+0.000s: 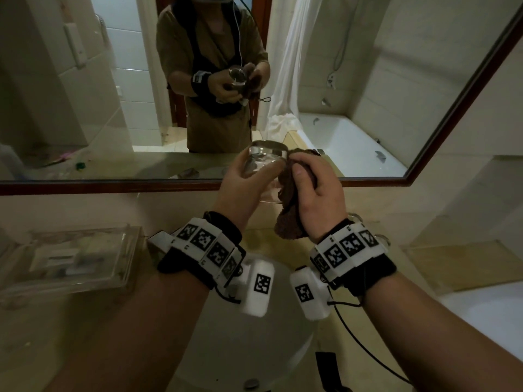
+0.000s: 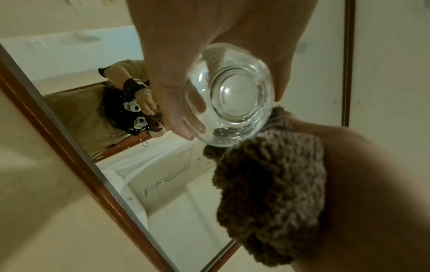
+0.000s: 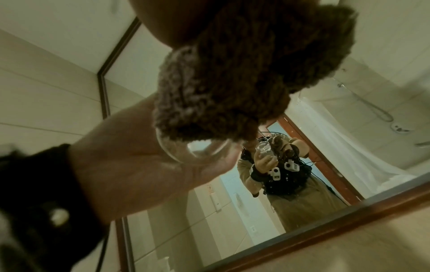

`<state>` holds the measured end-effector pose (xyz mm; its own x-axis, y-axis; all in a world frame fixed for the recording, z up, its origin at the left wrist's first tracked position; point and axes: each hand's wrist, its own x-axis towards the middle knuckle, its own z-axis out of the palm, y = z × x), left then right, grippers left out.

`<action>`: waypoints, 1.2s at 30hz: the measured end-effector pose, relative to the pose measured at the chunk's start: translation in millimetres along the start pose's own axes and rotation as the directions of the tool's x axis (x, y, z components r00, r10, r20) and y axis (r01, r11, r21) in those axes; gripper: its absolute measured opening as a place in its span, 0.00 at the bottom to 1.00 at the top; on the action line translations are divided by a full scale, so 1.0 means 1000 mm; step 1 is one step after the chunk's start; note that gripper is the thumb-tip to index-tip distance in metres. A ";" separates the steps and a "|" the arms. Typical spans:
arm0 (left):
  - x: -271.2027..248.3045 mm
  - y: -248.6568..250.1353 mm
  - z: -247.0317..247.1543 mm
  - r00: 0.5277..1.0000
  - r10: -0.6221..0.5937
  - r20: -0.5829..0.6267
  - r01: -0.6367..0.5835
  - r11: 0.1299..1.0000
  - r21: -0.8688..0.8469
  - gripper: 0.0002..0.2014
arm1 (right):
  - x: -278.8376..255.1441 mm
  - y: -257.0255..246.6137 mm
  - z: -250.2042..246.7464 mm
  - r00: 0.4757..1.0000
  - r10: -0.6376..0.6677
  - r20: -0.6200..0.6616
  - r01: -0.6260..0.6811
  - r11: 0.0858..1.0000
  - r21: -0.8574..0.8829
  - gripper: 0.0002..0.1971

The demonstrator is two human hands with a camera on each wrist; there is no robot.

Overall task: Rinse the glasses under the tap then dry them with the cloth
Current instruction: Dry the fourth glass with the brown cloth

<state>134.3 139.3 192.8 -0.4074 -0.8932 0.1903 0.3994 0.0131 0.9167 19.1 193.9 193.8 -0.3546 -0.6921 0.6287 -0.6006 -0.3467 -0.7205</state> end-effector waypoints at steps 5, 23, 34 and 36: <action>-0.004 0.003 0.008 0.998 -0.034 0.047 0.037 0.997 -0.072 0.14 | 0.008 0.005 -0.006 0.988 0.153 -0.001 -0.153 0.987 0.045 0.09; -0.006 0.019 0.024 0.991 -0.093 -0.096 0.083 0.992 -0.100 0.16 | 0.019 0.002 -0.016 0.995 0.082 0.060 -0.087 0.992 0.090 0.09; 0.002 0.009 0.056 0.971 -0.024 -0.237 0.097 0.949 0.299 0.26 | 0.035 0.022 -0.038 0.986 0.113 0.124 -0.129 0.982 0.136 0.06; 0.005 0.008 0.065 0.959 -0.016 -0.285 0.100 0.954 0.282 0.23 | 0.039 0.023 -0.048 0.990 0.039 0.135 -0.058 0.988 0.140 0.08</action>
<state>82.4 164.5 223.7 -0.1633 -0.9843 0.0675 0.1086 0.0501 0.9928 -43.3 189.6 215.7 -0.2777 -0.7840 0.5552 -0.4730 -0.3914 -0.7893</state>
